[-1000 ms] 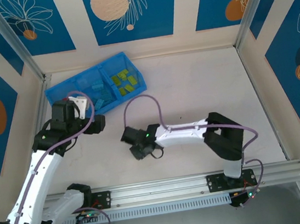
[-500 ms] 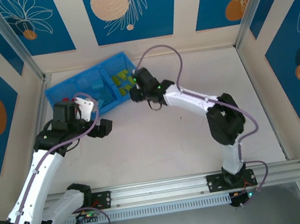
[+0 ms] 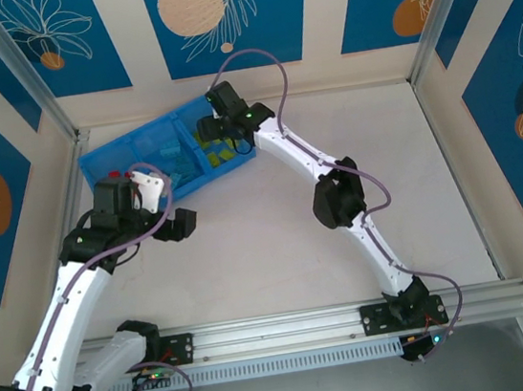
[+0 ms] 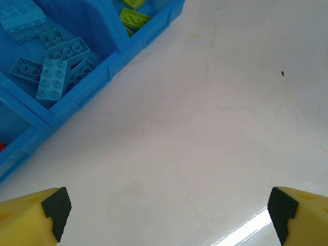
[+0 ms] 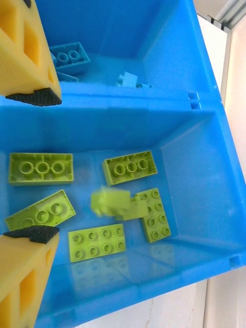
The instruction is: Sort the legos into containers by color
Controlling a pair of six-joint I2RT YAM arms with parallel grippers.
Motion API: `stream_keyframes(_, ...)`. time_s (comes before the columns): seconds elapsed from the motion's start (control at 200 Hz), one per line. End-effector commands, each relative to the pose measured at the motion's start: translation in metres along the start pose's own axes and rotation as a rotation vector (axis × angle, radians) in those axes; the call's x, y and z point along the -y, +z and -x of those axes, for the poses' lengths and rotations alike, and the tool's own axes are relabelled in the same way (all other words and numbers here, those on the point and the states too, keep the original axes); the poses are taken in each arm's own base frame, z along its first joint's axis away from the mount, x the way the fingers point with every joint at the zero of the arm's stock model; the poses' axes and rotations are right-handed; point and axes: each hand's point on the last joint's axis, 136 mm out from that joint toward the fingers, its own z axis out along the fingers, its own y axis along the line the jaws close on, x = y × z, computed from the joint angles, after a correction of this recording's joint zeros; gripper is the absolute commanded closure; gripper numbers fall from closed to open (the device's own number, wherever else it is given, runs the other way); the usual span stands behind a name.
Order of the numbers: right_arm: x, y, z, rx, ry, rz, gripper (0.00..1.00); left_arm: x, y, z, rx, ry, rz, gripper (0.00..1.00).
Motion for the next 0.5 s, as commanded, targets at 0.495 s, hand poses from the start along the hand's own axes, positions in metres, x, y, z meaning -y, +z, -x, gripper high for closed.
stream_keyframes(0.495,0.19,-0.3,-0.113,0.47,-0.006,-0.379,0.21,-0.107,0.018,0.009,0.468,-0.081,0.566,0.0)
